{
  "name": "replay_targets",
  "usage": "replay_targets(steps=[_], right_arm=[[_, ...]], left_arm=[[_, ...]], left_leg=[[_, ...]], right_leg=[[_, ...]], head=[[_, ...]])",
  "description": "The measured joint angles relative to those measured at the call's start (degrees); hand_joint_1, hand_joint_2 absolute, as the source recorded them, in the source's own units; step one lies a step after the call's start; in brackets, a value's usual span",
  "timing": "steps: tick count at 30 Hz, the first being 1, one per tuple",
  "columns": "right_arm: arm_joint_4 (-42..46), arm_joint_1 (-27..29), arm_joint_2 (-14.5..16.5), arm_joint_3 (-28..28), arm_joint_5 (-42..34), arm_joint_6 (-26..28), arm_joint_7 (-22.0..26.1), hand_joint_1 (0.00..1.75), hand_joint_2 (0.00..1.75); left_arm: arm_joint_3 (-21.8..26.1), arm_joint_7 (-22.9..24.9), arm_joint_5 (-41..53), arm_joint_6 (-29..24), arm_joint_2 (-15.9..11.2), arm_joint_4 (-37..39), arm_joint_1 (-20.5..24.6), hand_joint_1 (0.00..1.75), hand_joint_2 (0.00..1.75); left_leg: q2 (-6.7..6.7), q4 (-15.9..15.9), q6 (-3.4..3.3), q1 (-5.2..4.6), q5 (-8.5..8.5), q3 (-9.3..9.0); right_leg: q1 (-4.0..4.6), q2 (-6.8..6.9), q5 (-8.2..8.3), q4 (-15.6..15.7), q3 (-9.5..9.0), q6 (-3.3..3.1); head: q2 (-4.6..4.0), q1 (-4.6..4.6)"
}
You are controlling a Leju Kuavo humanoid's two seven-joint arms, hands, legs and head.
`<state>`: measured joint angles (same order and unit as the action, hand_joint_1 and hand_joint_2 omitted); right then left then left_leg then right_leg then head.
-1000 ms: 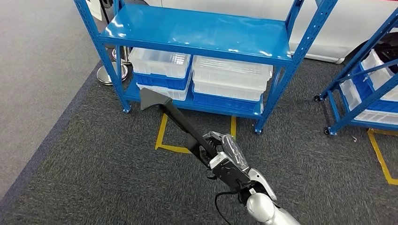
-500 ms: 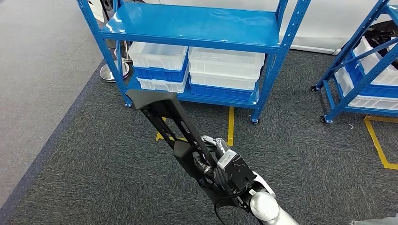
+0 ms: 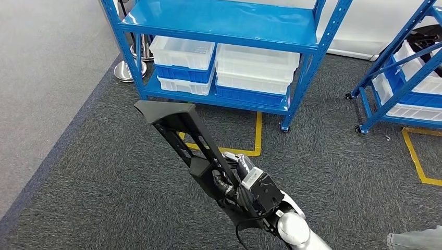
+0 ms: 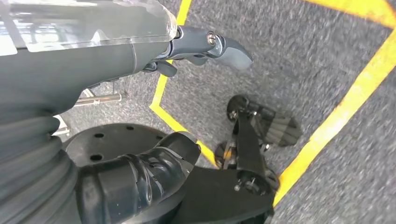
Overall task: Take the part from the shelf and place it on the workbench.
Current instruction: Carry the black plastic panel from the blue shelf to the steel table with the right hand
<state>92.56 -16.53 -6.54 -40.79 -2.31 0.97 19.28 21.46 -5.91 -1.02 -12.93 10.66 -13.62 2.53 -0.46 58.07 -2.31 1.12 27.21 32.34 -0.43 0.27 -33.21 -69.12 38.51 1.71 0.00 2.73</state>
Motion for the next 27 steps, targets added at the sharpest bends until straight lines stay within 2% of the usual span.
replay_targets(steps=[1,2,3,4,5,7,8,11,13,14,16,17,18,19,21,22,23,24,26,27], right_arm=[[0.00,0.14,-0.10,0.00,-0.01,-0.15,0.17,1.75,1.75],[0.00,0.29,-0.21,0.00,-0.01,-0.31,0.32,1.75,1.75],[0.00,0.40,-0.31,0.00,-0.01,-0.44,0.43,1.75,1.75],[0.00,0.47,-0.39,0.00,-0.01,-0.54,0.48,1.75,1.75],[0.02,0.50,-0.44,0.00,-0.01,-0.62,0.51,1.75,1.75],[0.11,0.49,-0.50,0.00,-0.01,-0.72,0.59,1.75,1.75],[0.17,0.49,-0.53,0.00,-0.01,-0.73,0.63,1.75,1.75],[0.26,0.52,-0.63,0.00,-0.01,-0.73,0.69,1.75,1.75],[0.31,0.51,-0.66,0.00,-0.01,-0.74,0.71,1.75,1.75],[0.33,0.51,-0.66,0.00,-0.01,-0.74,0.72,1.75,1.75],[0.37,0.53,-0.66,-0.01,-0.01,-0.75,0.72,1.75,1.75],[0.37,0.54,-0.66,-0.02,-0.01,-0.75,0.70,1.75,1.75],[0.37,0.54,-0.66,-0.02,0.01,-0.77,0.68,1.75,1.75],[0.38,0.53,-0.66,-0.02,0.06,-0.79,0.67,1.75,1.75],[0.42,0.50,-0.64,-0.02,0.24,-0.83,0.69,1.75,1.75],[0.46,0.48,-0.64,-0.02,0.36,-0.84,0.71,1.75,1.75],[0.53,0.47,-0.64,-0.02,0.49,-0.85,0.72,1.75,1.75],[0.63,0.49,-0.65,-0.03,0.66,-0.86,0.74,1.75,1.75],[1.03,0.54,-0.66,-0.04,1.03,-0.85,0.77,1.75,1.75],[1.29,0.57,-0.67,-0.04,1.16,-0.84,0.79,1.75,1.75]], left_arm=[[-0.08,-0.05,0.01,0.07,-0.01,0.00,-0.05,0.00,1.75],[-0.13,-0.11,0.01,0.10,-0.01,0.00,-0.11,0.00,1.75],[-0.16,-0.13,0.01,0.10,-0.02,0.00,-0.17,0.00,1.75],[-0.17,-0.14,0.01,0.10,-0.02,0.00,-0.22,0.00,1.75],[-0.18,-0.15,0.01,0.10,-0.02,0.00,-0.25,0.00,1.75],[-0.20,-0.16,0.02,0.10,-0.02,0.00,-0.24,0.00,1.75],[-0.21,-0.17,0.02,0.10,-0.02,0.00,-0.22,0.00,1.75],[-0.21,-0.19,0.03,0.10,-0.02,0.00,-0.21,0.00,1.75],[-0.21,-0.19,0.03,0.10,-0.03,0.00,-0.22,0.00,1.75],[-0.21,-0.20,0.03,0.10,-0.04,0.00,-0.24,0.00,1.75],[-0.21,-0.19,0.03,0.07,-0.05,0.00,-0.30,0.00,1.75],[-0.21,-0.16,0.03,0.03,-0.05,0.00,-0.32,0.00,1.75],[-0.22,-0.13,0.04,-0.02,-0.06,0.00,-0.33,0.00,1.75],[-0.22,-0.10,0.05,-0.04,-0.06,0.00,-0.32,0.00,1.75],[-0.26,-0.08,0.08,-0.07,-0.06,0.00,-0.23,0.00,1.75],[-0.30,-0.08,0.09,-0.08,-0.05,0.00,-0.14,0.00,1.75],[-0.38,-0.08,0.12,-0.10,-0.05,0.00,-0.08,0.00,1.75],[-0.48,-0.08,0.18,-0.13,-0.04,0.00,-0.06,0.00,1.75],[-0.67,-0.08,0.44,-0.23,-0.05,0.01,-0.19,0.00,1.75],[-0.79,-0.08,0.60,-0.23,-0.05,0.02,-0.29,0.00,1.75]], left_leg=[[-0.02,0.06,-0.07,-0.02,-0.26,0.40],[-0.03,0.13,-0.05,-0.04,-0.47,0.75],[-0.02,0.21,0.03,-0.04,-0.66,1.03],[-0.01,0.28,0.13,-0.04,-0.80,1.22],[0.00,0.35,0.27,-0.04,-0.92,1.32],[0.02,0.47,0.74,-0.20,-1.18,1.50],[0.01,0.51,1.04,-0.30,-1.34,1.61],[-0.03,0.45,2.05,-0.35,-1.70,1.90],[0.03,2.59,2.57,-0.25,0.06,2.93],[0.07,5.38,2.75,-0.17,1.92,4.13],[0.11,13.00,3.07,-0.14,5.82,7.25],[0.11,15.83,3.17,-0.13,6.79,8.34],[0.09,16.60,3.19,-0.13,6.61,8.45],[0.03,14.88,3.11,-0.14,5.33,7.33],[-0.93,7.27,2.72,-0.26,1.98,3.11],[-1.68,3.85,2.42,-0.48,0.97,1.35],[-2.21,1.85,2.10,-0.69,0.59,0.46],[-2.49,1.10,1.81,-0.90,0.68,0.27],[-1.67,0.85,1.15,-0.87,0.25,0.57],[-1.30,0.64,0.80,-0.74,-0.01,0.62]], right_leg=[[-0.09,-0.03,-1.66,-3.52,1.35,0.19],[-0.18,-0.03,-2.30,-5.53,1.95,0.31],[-0.28,-0.03,-1.88,-5.47,1.50,0.36],[-0.36,-0.02,-0.55,-3.22,-0.07,0.32],[-0.43,-0.02,1.29,0.79,-2.54,0.20],[-0.26,-0.04,3.61,8.38,-6.77,-0.25],[-0.11,-0.07,4.04,10.36,-7.70,-0.51],[-0.02,-0.14,4.56,11.14,-7.47,-1.51],[-0.29,-0.05,5.17,11.56,-7.29,-2.42],[-0.32,0.06,5.39,11.66,-7.15,-2.74],[-0.14,0.35,5.63,11.58,-6.68,-3.10],[-0.05,0.54,5.68,11.46,-6.47,-3.17],[0.03,0.76,5.70,11.30,-6.31,-3.19],[0.08,0.98,5.66,11.09,-6.23,-3.16],[0.16,1.51,5.45,10.63,-6.16,-2.96],[0.31,1.78,5.30,10.33,-6.06,-2.75],[0.47,2.10,5.24,10.14,-5.95,-2.50],[0.61,2.44,5.24,10.04,-5.83,-2.25],[0.73,3.15,5.26,10.03,-5.71,-1.75],[0.64,2.99,4.87,9.71,-5.60,-1.47]], head=[[0.00,-0.01],[0.00,-0.01],[0.00,-0.01],[0.00,-0.01],[0.00,-0.01],[0.00,-0.02],[0.00,-0.03],[0.00,-0.03],[0.00,-0.06],[0.00,-0.07],[0.00,-0.10],[0.00,-0.09],[0.00,-0.09],[0.00,-0.09],[0.00,-0.09],[0.00,-0.09],[0.00,-0.07],[0.00,-0.06],[0.00,-0.04],[0.00,-0.03]])
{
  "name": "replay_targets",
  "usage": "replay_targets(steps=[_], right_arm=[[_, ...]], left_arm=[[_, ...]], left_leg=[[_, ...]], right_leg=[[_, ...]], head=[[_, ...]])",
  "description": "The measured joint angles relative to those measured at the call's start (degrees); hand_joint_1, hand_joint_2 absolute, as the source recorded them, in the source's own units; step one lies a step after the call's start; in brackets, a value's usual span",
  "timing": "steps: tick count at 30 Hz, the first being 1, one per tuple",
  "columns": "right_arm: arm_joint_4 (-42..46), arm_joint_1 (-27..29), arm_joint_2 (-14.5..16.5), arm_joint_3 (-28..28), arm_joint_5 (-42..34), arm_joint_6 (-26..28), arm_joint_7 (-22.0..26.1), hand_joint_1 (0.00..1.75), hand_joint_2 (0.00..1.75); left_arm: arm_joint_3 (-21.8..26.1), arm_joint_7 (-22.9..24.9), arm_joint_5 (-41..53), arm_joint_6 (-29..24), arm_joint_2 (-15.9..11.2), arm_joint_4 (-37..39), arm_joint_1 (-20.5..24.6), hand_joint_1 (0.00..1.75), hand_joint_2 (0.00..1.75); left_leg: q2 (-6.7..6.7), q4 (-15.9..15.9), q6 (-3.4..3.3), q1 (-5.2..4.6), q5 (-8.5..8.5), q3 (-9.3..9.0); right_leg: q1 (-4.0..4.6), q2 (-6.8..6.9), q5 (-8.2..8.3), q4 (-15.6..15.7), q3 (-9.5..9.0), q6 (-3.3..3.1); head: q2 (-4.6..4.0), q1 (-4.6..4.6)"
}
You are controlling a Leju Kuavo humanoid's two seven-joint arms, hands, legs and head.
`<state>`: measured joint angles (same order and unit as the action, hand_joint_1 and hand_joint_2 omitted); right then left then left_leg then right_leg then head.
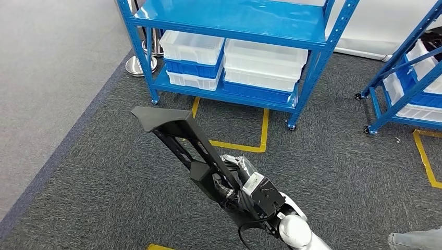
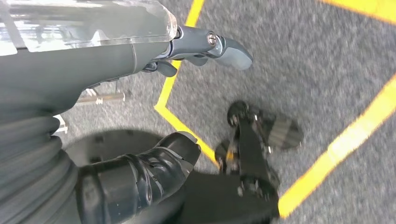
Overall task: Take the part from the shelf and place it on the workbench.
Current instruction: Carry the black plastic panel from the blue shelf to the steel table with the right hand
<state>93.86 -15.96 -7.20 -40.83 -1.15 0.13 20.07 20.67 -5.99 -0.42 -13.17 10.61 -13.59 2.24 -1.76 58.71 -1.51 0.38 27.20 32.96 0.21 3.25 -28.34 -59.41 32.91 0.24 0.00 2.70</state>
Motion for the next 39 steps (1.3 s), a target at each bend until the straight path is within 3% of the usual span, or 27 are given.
replay_targets(steps=[2,4,5,6,7,8,10,11,13,14,16,19,21,22,23,24,26,28,30,32,34,35,36,37,38,39], right_arm=[[0.69,0.21,-0.10,0.00,0.12,0.01,0.14,1.75,1.75],[1.38,0.94,-0.40,0.00,0.15,-0.05,0.42,1.75,1.75],[1.78,1.56,-0.64,-0.01,0.18,-0.09,0.54,1.75,1.75],[2.22,2.22,-0.89,-0.01,0.24,-0.10,0.66,1.75,1.75],[2.74,2.90,-1.11,-0.02,0.38,-0.02,0.73,1.75,1.75],[3.39,3.62,-1.26,-0.03,0.62,0.19,0.77,1.75,1.75],[4.75,4.96,-1.42,-0.09,1.10,0.80,0.80,1.75,1.75],[5.38,5.57,-1.46,-0.17,1.27,1.09,0.81,1.75,1.75],[6.21,6.37,-1.59,-0.37,1.41,1.46,0.85,1.75,1.75],[6.52,6.58,-1.64,-0.48,1.44,1.63,0.85,1.75,1.75],[7.01,6.76,-1.72,-0.68,1.43,1.90,0.90,1.75,1.75],[7.47,6.95,-1.75,-0.85,1.27,2.03,1.02,1.75,1.75],[7.52,7.07,-1.84,-0.97,1.20,2.01,1.02,1.75,1.75],[7.52,7.09,-1.87,-1.04,1.16,2.01,1.03,1.75,1.75],[7.54,7.09,-1.90,-1.11,1.11,2.02,1.03,1.75,1.75],[7.59,7.09,-1.91,-1.17,1.05,2.03,1.04,1.75,1.75],[7.75,7.06,-1.93,-1.20,0.92,2.08,1.10,1.75,1.75],[7.95,6.99,-1.95,-1.31,0.77,2.05,1.19,1.75,1.75],[8.21,6.86,-1.96,-1.46,0.66,1.99,1.24,1.75,1.75],[8.52,6.74,-1.96,-1.57,0.57,1.96,1.33,1.75,1.75],[8.68,6.75,-2.02,-1.64,0.50,1.96,1.41,1.75,1.75],[8.69,6.79,-2.07,-1.68,0.48,1.96,1.42,1.75,1.75],[8.69,6.82,-2.13,-1.70,0.46,1.96,1.40,1.75,1.75],[8.69,6.84,-2.18,-1.72,0.43,1.96,1.40,1.75,1.75],[8.69,6.83,-2.21,-1.73,0.41,1.95,1.40,1.75,1.75],[8.69,6.81,-2.23,-1.73,0.39,1.95,1.39,1.75,1.75]], left_arm=[[-0.37,0.30,0.13,0.27,0.01,0.10,-0.16,0.00,1.75],[-0.69,0.98,0.05,0.76,0.05,0.29,-0.32,0.00,1.75],[-0.78,1.40,0.02,0.93,0.07,0.37,-0.45,0.00,1.75],[-0.84,1.78,0.05,1.03,0.09,0.43,-0.63,0.00,1.75],[-0.91,2.13,0.12,1.01,0.11,0.47,-0.82,0.00,1.75],[-0.99,2.44,0.22,0.89,0.17,0.49,-0.98,0.00,1.75],[-1.20,2.87,0.46,0.42,0.37,0.50,-1.06,0.00,1.75],[-1.33,3.05,0.56,0.19,0.49,0.50,-1.00,0.00,1.75],[-1.65,3.34,0.68,-0.03,0.60,0.50,-0.95,0.00,1.75],[-1.83,3.46,0.70,-0.05,0.61,0.51,-1.00,0.00,1.75],[-2.14,3.60,0.78,-0.08,0.64,0.52,-1.02,0.00,1.75],[-2.33,3.69,1.03,-0.13,0.69,0.52,-0.90,0.00,1.75],[-2.40,3.72,1.17,-0.17,0.69,0.52,-0.93,0.00,1.75],[-2.46,3.74,1.22,-0.21,0.68,0.52,-0.98,0.00,1.75],[-2.53,3.77,1.27,-0.29,0.68,0.52,-1.01,0.00,1.75],[-2.60,3.78,1.30,-0.42,0.67,0.52,-1.01,0.00,1.75],[-2.76,3.69,1.36,-0.66,0.66,0.52,-0.90,0.00,1.75],[-3.04,3.53,1.38,-0.56,0.66,0.52,-0.99,0.00,1.75],[-3.31,3.29,1.34,-0.13,0.64,0.52,-1.41,0.00,1.75],[-3.48,3.05,1.31,0.16,0.58,0.52,-1.68,0.00,1.75],[-3.58,2.94,1.29,0.24,0.54,0.52,-1.77,0.00,1.75],[-3.62,2.93,1.29,0.27,0.52,0.52,-1.82,0.00,1.75],[-3.63,2.93,1.29,0.28,0.51,0.52,-1.89,0.00,1.75],[-3.64,2.93,1.29,0.30,0.50,0.52,-1.97,0.00,1.75],[-3.66,2.93,1.29,0.32,0.50,0.52,-2.01,0.00,1.75],[-3.66,2.93,1.28,0.32,0.50,0.52,-2.03,0.00,1.75]], left_leg=[[0.73,-0.45,-0.70,0.27,-0.53,0.12],[1.57,-0.47,-1.01,0.25,-0.77,0.48],[2.09,-0.44,-1.05,0.25,-0.85,0.63],[2.63,-0.40,-1.04,0.24,-0.91,0.72],[3.20,-0.36,-0.99,0.24,-0.96,0.75],[3.78,-0.30,-0.94,0.25,-0.99,0.74],[4.87,-0.08,-0.65,0.20,-1.07,0.89],[5.40,-0.02,-0.35,0.19,-1.18,1.11],[6.35,-0.04,0.42,0.25,-1.52,1.59],[6.77,-0.18,0.82,0.30,-1.67,1.75],[5.88,1.05,1.38,0.26,-0.73,2.45],[2.90,10.20,1.92,0.32,4.50,6.49],[2.36,15.48,2.17,0.39,6.30,8.67],[2.21,15.26,2.19,0.40,5.69,8.31],[1.90,12.76,2.11,0.38,4.16,6.77],[1.15,8.72,1.93,0.33,2.34,4.46],[-0.54,1.88,1.42,-0.08,0.28,0.76],[-0.80,0.02,0.94,-0.43,0.14,0.08],[0.16,-0.40,0.31,-0.22,-0.32,0.16],[0.98,-0.97,-0.45,0.10,-0.87,0.09],[1.87,-1.11,-0.87,0.20,-1.19,0.27],[2.41,-1.07,-0.93,0.20,-1.25,0.41],[3.01,-1.01,-0.94,0.20,-1.29,0.49],[3.64,-0.92,-0.92,0.21,-1.32,0.54],[4.32,-0.78,-0.86,0.23,-1.32,0.55],[5.00,-0.61,-0.75,0.26,-1.29,0.54]], right_leg=[[-0.29,-1.33,-2.61,-3.38,1.38,0.60],[-0.58,-2.59,-6.51,-10.56,4.48,1.06],[-0.65,-2.76,-7.65,-13.69,5.84,1.19],[-0.70,-2.84,-7.75,-15.17,6.43,1.25],[-0.76,-2.94,-6.71,-14.40,5.93,1.23],[-0.85,-3.25,-4.78,-11.39,4.36,1.15],[-1.09,-5.39,-1.45,-3.49,0.56,0.85],[-1.12,-6.44,-0.66,-0.85,-0.61,0.71],[-0.99,-7.33,-0.58,0.55,-1.06,0.41],[-1.05,-6.84,-0.44,0.66,-1.02,0.12],[-1.25,-5.66,-0.02,1.22,-1.18,-0.76],[-1.13,-3.55,0.25,1.56,-1.20,-1.56],[-0.91,-2.13,0.21,1.41,-1.05,-1.60],[-0.85,-1.45,0.15,1.30,-1.00,-1.60],[-0.82,-0.84,0.07,1.15,-0.99,-1.58],[-0.78,-0.28,-0.06,0.99,-1.00,-1.49],[-0.50,0.63,-0.34,0.61,-0.94,-1.09],[-0.25,1.40,-0.39,0.55,-0.93,-0.61],[-0.27,1.69,-0.49,0.56,-1.06,-0.02],[-0.46,-0.17,-2.63,-2.10,-0.03,0.59],[-0.70,-2.39,-6.58,-8.91,3.01,0.97],[-0.77,-2.79,-8.09,-12.58,4.68,1.09],[-0.85,-2.92,-8.57,-14.85,5.72,1.18],[-0.94,-2.99,-7.99,-15.20,5.85,1.23],[-1.06,-3.13,-6.38,-13.32,4.91,1.23],[-1.23,-3.68,-4.15,-9.54,3.05,1.17]], head=[[0.00,0.01],[0.00,0.02],[0.00,0.03],[0.00,0.02],[0.00,0.02],[0.00,0.02],[0.00,0.02],[0.00,0.02],[0.00,0.00],[0.00,0.01],[0.00,-0.09],[0.00,-0.35],[0.00,-0.34],[0.00,-0.34],[0.00,-0.35],[0.00,-0.35],[0.00,-0.32],[0.00,-0.29],[0.00,-0.28],[0.00,-0.26],[0.00,-0.23],[0.00,-0.23],[0.00,-0.23],[0.00,-0.24],[0.00,-0.23],[0.00,-0.23]])
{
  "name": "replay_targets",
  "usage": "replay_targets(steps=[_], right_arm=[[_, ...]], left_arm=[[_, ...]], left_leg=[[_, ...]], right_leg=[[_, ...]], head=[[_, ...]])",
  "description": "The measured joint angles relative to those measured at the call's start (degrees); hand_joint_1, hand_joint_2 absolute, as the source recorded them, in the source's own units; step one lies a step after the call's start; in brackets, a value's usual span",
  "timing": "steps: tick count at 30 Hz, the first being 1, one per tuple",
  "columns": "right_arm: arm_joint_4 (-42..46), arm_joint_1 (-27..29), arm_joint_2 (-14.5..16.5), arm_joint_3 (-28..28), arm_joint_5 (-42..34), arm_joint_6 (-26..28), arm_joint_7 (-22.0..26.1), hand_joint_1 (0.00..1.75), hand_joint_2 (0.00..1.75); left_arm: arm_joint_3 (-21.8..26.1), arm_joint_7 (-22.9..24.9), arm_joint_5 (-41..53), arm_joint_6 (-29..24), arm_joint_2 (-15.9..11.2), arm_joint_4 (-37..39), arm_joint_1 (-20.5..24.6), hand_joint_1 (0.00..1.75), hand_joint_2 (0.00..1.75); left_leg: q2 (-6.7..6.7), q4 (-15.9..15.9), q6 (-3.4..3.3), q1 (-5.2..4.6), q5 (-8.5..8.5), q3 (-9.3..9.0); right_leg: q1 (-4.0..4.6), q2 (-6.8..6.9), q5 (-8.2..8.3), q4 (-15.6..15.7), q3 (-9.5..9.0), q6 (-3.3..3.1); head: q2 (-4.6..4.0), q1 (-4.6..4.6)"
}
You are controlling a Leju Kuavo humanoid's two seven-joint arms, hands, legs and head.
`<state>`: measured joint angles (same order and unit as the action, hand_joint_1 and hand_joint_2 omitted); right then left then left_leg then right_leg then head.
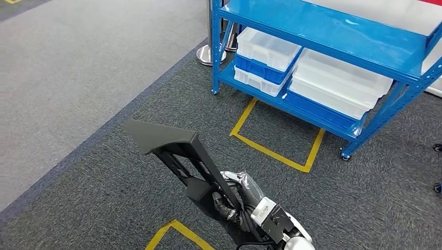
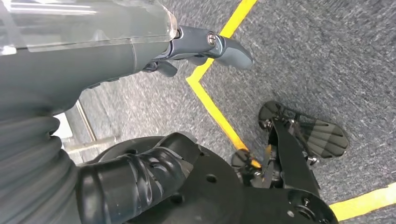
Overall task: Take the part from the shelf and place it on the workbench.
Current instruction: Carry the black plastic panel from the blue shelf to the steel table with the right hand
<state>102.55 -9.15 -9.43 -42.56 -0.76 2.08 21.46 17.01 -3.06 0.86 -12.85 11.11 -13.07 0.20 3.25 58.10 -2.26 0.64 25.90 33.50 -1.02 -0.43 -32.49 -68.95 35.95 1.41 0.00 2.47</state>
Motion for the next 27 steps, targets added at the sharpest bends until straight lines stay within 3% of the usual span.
replay_targets(steps=[2,3,4,6,8,10,12,13,14,16,18,19,21,23,24,25,27], right_arm=[[0.02,-0.03,-0.02,-0.01,-0.09,-0.01,0.01,1.75,1.75],[0.03,-0.05,-0.03,-0.02,-0.15,-0.03,0.02,1.75,1.75],[0.05,-0.08,-0.04,-0.02,-0.23,-0.05,0.02,1.75,1.75],[0.09,-0.22,-0.04,-0.04,-0.38,-0.11,0.02,1.75,1.75],[0.14,-0.35,-0.02,-0.07,-0.55,-0.23,0.03,1.75,1.75],[0.20,-0.36,-0.01,-0.11,-0.69,-0.39,0.06,1.75,1.75],[0.24,-0.28,-0.02,-0.13,-0.74,-0.44,0.15,1.75,1.75],[0.24,-0.18,-0.03,-0.13,-0.74,-0.41,0.28,1.75,1.75],[0.24,-0.04,-0.03,-0.13,-0.75,-0.33,0.44,1.75,1.75],[0.25,0.18,-0.03,-0.13,-0.74,-0.14,0.68,1.75,1.75],[0.26,0.24,-0.04,-0.13,-0.72,0.01,0.73,1.75,1.75],[0.26,0.25,-0.05,-0.13,-0.71,0.02,0.75,1.75,1.75],[0.27,0.29,-0.05,-0.13,-0.69,0.02,0.80,1.75,1.75],[0.33,0.40,-0.07,-0.07,-0.60,0.03,0.95,1.75,1.75],[0.41,0.55,-0.08,0.01,-0.54,0.03,1.07,1.75,1.75],[0.48,0.78,-0.11,0.09,-0.46,0.04,1.19,1.75,1.75],[0.57,1.30,-0.22,0.24,-0.38,0.05,1.33,1.75,1.75]], left_arm=[[-0.02,0.00,-0.01,-0.01,0.01,0.00,0.04,0.00,1.75],[-0.03,0.00,-0.01,-0.02,0.00,0.00,0.04,0.00,1.75],[-0.04,0.02,-0.03,-0.04,-0.01,-0.01,-0.03,0.00,1.75],[-0.07,0.24,-0.15,-0.12,-0.03,-0.04,-0.37,0.00,1.75],[-0.15,0.69,-0.28,-0.20,-0.04,-0.20,-0.65,0.00,1.75],[-0.29,1.08,-0.37,-0.27,-0.04,-0.50,-0.78,0.00,1.75],[-0.46,1.48,-0.41,-0.67,-0.02,-0.79,-0.82,0.00,1.75],[-0.58,1.70,-0.36,-0.99,0.03,-0.86,-0.76,0.00,1.75],[-0.74,1.91,-0.30,-1.32,0.07,-0.91,-0.68,0.00,1.75],[-1.11,2.12,-0.14,-1.75,0.13,-0.92,-0.40,0.00,1.75],[-1.38,2.15,-0.08,-1.93,0.19,-0.92,-0.03,0.00,1.75],[-1.45,2.16,-0.08,-2.00,0.24,-0.93,0.09,0.00,1.75],[-1.51,2.15,-0.07,-2.10,0.34,-0.93,0.17,0.00,1.75],[-1.55,2.07,-0.03,-2.22,0.44,-0.92,0.23,0.00,1.75],[-1.59,2.03,0.02,-2.29,0.49,-0.92,0.34,0.00,1.75],[-1.65,2.00,0.07,-2.34,0.54,-0.92,0.45,0.00,1.75],[-1.83,1.99,0.20,-2.38,0.58,-0.92,0.62,0.00,1.75]], left_leg=[[1.29,0.40,0.49,-0.07,0.01,0.27],[1.83,0.52,0.84,-0.07,-0.05,0.51],[2.31,0.52,1.22,-0.07,-0.19,0.75],[2.85,0.56,1.97,0.06,-0.36,1.13],[1.06,2.79,2.52,-0.03,1.10,2.17],[-1.57,8.94,2.92,-0.04,4.71,4.86],[-2.52,15.18,3.23,0.10,7.42,7.64],[-2.73,16.04,3.31,0.14,7.35,7.90],[-2.98,14.65,3.31,0.16,6.22,7.03],[-4.50,7.25,3.07,0.09,2.86,2.97],[-6.05,1.65,2.43,-0.26,1.19,0.08],[-6.31,0.82,2.10,-0.44,1.20,-0.21],[-5.28,0.59,1.39,-0.45,0.88,-0.08],[-4.36,0.04,0.67,-0.25,0.46,-0.18],[-3.90,-0.20,0.33,-0.13,0.27,-0.23],[-3.39,-0.25,0.11,-0.15,0.18,-0.16],[-2.13,-0.15,-0.10,-0.18,0.11,0.01]], right_leg=[[-0.21,-2.21,2.78,7.21,-3.40,-0.23],[-0.21,-3.00,3.26,9.18,-4.23,-0.37],[-0.08,-3.31,3.12,9.72,-4.35,-0.55],[-0.07,-2.24,3.51,10.09,-4.34,-1.19],[-0.26,-0.99,3.88,10.67,-4.56,-2.09],[-0.13,0.44,3.96,10.91,-4.65,-2.67],[0.13,2.01,3.87,10.83,-4.60,-2.82],[0.19,2.78,3.80,10.79,-4.60,-2.82],[0.23,3.49,3.70,10.71,-4.64,-2.78],[0.29,4.71,3.38,10.48,-4.76,-2.50],[0.60,5.61,3.08,10.19,-4.79,-2.00],[0.75,5.97,3.02,10.14,-4.79,-1.73],[0.84,6.51,2.97,10.19,-4.87,-1.16],[0.58,4.59,1.73,8.86,-4.46,-0.53],[0.40,3.05,0.24,6.65,-3.49,-0.29],[0.30,1.61,-1.58,3.36,-1.97,-0.15],[0.27,0.67,-4.34,-3.57,1.48,-0.02]], head=[[0.00,-0.02],[0.00,-0.02],[0.00,-0.02],[0.00,-0.01],[0.00,-0.18],[0.00,-0.40],[0.00,-0.46],[0.00,-0.46],[0.00,-0.46],[0.00,-0.46],[0.00,-0.43],[0.00,-0.41],[0.00,-0.38],[0.00,-0.38],[0.00,-0.37],[0.00,-0.37],[0.00,-0.37]])
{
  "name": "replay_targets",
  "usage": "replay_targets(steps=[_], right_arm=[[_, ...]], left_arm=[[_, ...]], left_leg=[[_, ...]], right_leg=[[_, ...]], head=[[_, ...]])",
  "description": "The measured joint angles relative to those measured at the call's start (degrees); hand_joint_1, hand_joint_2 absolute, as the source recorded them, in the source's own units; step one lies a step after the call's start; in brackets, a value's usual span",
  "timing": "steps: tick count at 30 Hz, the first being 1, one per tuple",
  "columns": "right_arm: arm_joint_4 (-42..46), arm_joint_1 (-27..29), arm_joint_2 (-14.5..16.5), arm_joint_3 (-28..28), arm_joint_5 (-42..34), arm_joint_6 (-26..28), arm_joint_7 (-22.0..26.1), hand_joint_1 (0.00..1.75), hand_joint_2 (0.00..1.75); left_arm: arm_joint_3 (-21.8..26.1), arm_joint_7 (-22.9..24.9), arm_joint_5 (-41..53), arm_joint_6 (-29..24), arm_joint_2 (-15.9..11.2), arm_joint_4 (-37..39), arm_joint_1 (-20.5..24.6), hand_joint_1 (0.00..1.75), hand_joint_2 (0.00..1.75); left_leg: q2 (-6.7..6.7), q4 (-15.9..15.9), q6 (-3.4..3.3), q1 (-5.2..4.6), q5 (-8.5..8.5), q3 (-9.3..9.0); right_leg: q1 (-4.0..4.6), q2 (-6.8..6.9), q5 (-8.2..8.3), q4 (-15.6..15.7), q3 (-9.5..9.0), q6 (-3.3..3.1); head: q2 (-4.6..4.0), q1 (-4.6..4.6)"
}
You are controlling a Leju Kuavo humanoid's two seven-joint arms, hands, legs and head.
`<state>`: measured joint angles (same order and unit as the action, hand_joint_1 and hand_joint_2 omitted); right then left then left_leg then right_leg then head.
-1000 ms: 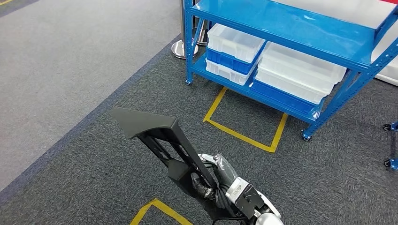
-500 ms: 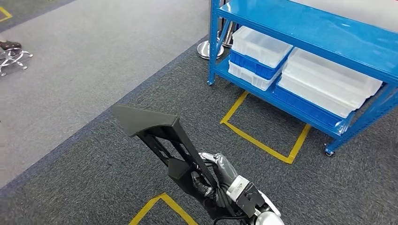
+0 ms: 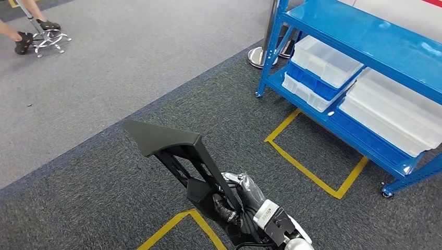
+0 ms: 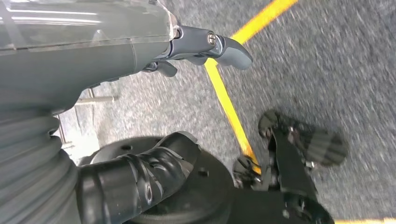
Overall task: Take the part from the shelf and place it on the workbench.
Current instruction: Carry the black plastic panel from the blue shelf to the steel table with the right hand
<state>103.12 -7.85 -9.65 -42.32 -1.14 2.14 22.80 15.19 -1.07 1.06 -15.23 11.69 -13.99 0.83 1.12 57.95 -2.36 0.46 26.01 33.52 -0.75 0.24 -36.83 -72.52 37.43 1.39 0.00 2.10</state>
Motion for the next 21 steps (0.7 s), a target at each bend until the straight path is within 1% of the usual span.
replay_targets(steps=[1,2,3,4,5,6,7,8,9,10,11,12,13,14,15,16,17,18,19,20,21], right_arm=[[0.00,0.22,-0.05,0.03,0.03,0.02,0.01,1.75,1.75],[0.01,0.39,-0.09,0.07,0.06,0.03,0.03,1.75,1.75],[0.02,0.50,-0.11,0.13,0.11,0.05,0.06,1.75,1.75],[0.07,0.61,-0.13,0.21,0.16,0.08,0.08,1.75,1.75],[0.14,0.73,-0.16,0.32,0.22,0.10,0.12,1.75,1.75],[0.23,0.86,-0.20,0.45,0.26,0.11,0.17,1.75,1.75],[0.32,0.99,-0.25,0.56,0.29,0.13,0.21,1.75,1.75],[0.39,1.08,-0.29,0.65,0.33,0.13,0.25,1.75,1.75],[0.49,1.12,-0.31,0.72,0.39,0.14,0.26,1.75,1.75],[0.60,1.13,-0.32,0.77,0.46,0.14,0.26,1.75,1.75],[0.74,1.17,-0.32,0.84,0.53,0.14,0.28,1.75,1.75],[0.91,1.22,-0.32,0.91,0.60,0.14,0.30,1.75,1.75],[1.04,1.31,-0.32,1.00,0.66,0.14,0.31,1.75,1.75],[1.13,1.46,-0.33,1.08,0.72,0.14,0.32,1.75,1.75],[1.17,1.62,-0.34,1.15,0.78,0.15,0.32,1.75,1.75],[1.20,1.77,-0.36,1.21,0.86,0.15,0.31,1.75,1.75],[1.24,1.89,-0.36,1.25,0.94,0.16,0.31,1.75,1.75],[1.32,1.95,-0.36,1.29,0.99,0.17,0.31,1.75,1.75],[1.44,1.98,-0.36,1.35,1.04,0.18,0.31,1.75,1.75],[1.57,2.00,-0.37,1.43,1.07,0.19,0.30,1.75,1.75],[1.69,2.01,-0.37,1.49,1.09,0.18,0.28,1.75,1.75]], left_arm=[[-0.10,0.01,0.10,0.02,0.00,0.01,0.02,0.00,1.75],[-0.20,0.01,0.22,0.04,0.01,0.02,0.02,0.00,1.75],[-0.34,0.02,0.36,0.06,0.03,0.03,0.04,0.00,1.75],[-0.52,0.02,0.49,0.07,0.06,0.04,0.05,0.00,1.75],[-0.72,0.01,0.58,0.06,0.09,0.04,0.11,0.00,1.75],[-0.89,0.01,0.70,0.04,0.12,0.04,0.18,0.00,1.75],[-1.01,0.01,0.79,0.03,0.13,0.05,0.20,0.00,1.75],[-1.07,0.01,0.87,0.02,0.14,0.06,0.21,0.00,1.75],[-1.09,0.02,0.92,0.01,0.13,0.09,0.16,0.00,1.75],[-1.11,0.01,0.93,0.00,0.12,0.11,0.12,0.00,1.75],[-1.14,0.01,0.95,-0.01,0.12,0.14,0.12,0.00,1.75],[-1.16,-0.01,0.96,-0.02,0.10,0.16,0.18,0.00,1.75],[-1.21,-0.03,0.99,-0.02,0.09,0.17,0.27,0.00,1.75],[-1.26,-0.05,1.04,0.00,0.09,0.17,0.35,0.00,1.75],[-1.32,-0.08,1.10,0.03,0.09,0.17,0.41,0.00,1.75],[-1.38,-0.12,1.20,0.08,0.07,0.17,0.44,0.00,1.75],[-1.45,-0.14,1.31,0.14,0.05,0.17,0.43,0.00,1.75],[-1.52,-0.15,1.42,0.21,0.03,0.17,0.42,0.00,1.75],[-1.60,-0.17,1.50,0.28,0.01,0.17,0.42,0.00,1.75],[-1.69,-0.21,1.55,0.38,0.01,0.17,0.47,0.00,1.75],[-1.80,-0.25,1.56,0.49,0.00,0.17,0.51,0.00,1.75]], left_leg=[[0.73,0.10,-0.01,-0.01,0.00,0.05],[1.46,0.23,0.00,0.01,0.01,0.06],[2.20,0.38,0.05,0.04,0.04,0.05],[2.88,0.52,0.13,0.08,0.08,0.08],[3.54,0.72,0.32,0.05,0.10,0.21],[4.13,0.83,0.59,0.05,0.06,0.41],[4.66,0.85,0.92,0.08,-0.04,0.64],[5.19,0.80,1.31,0.11,-0.20,0.83],[5.68,0.67,1.67,0.15,-0.34,1.00],[5.44,0.83,1.98,0.13,-0.24,1.14],[4.45,1.70,2.28,0.06,0.38,1.58],[3.06,3.63,2.55,0.00,1.61,2.49],[1.39,6.71,2.78,0.04,3.35,3.87],[0.30,10.48,3.03,0.12,5.23,5.67],[-0.22,13.94,3.26,0.23,6.60,7.30],[-0.49,15.98,3.43,0.32,7.06,8.23],[-0.69,15.99,3.53,0.37,6.50,8.12],[-1.05,13.56,3.54,0.40,4.93,6.74],[-1.87,9.56,3.42,0.40,3.04,4.52],[-2.96,5.65,3.22,0.19,1.71,2.36],[-3.77,2.59,2.89,0.01,0.79,0.74]], right_leg=[[-0.01,-0.08,0.12,-1.46,0.83,0.03],[-0.05,-0.16,1.35,-0.76,0.66,0.00],[-0.13,-0.46,3.41,1.93,-0.48,-0.07],[-0.26,-1.37,5.49,5.76,-2.12,-0.20],[-0.35,-2.59,6.93,9.23,-3.63,-0.33],[-0.39,-3.58,7.74,11.63,-4.63,-0.48],[-0.33,-4.25,7.89,12.78,-5.05,-0.64],[-0.18,-4.21,7.86,12.96,-5.09,-0.84],[-0.25,-3.64,8.02,13.13,-5.09,-1.17],[-0.32,-3.03,8.19,13.43,-5.23,-1.55],[-0.43,-2.34,8.37,13.79,-5.42,-2.05],[-0.53,-1.56,8.52,14.12,-5.58,-2.47],[-0.40,-0.76,8.56,14.24,-5.68,-2.77],[-0.29,0.06,8.53,14.26,-5.67,-2.99],[-0.18,0.90,8.48,14.22,-5.64,-3.04],[-0.11,1.72,8.40,14.15,-5.63,-3.07],[-0.09,2.45,8.31,14.08,-5.63,-3.05],[-0.09,3.11,8.18,13.98,-5.68,-2.95],[-0.07,3.70,8.02,13.89,-5.78,-2.80],[0.08,4.20,7.84,13.78,-5.87,-2.56],[0.23,4.66,7.69,13.70,-5.96,-2.30]], head=[[0.00,0.00],[0.00,-0.01],[0.00,-0.01],[0.00,-0.01],[0.00,-0.01],[0.00,-0.01],[0.00,-0.02],[0.00,-0.02],[0.00,-0.03],[0.00,-0.03],[0.00,-0.15],[0.00,-0.27],[0.00,-0.38],[0.00,-0.49],[0.00,-0.49],[0.00,-0.49],[0.00,-0.49],[0.00,-0.50],[0.00,-0.50],[0.00,-0.50],[0.00,-0.48]])
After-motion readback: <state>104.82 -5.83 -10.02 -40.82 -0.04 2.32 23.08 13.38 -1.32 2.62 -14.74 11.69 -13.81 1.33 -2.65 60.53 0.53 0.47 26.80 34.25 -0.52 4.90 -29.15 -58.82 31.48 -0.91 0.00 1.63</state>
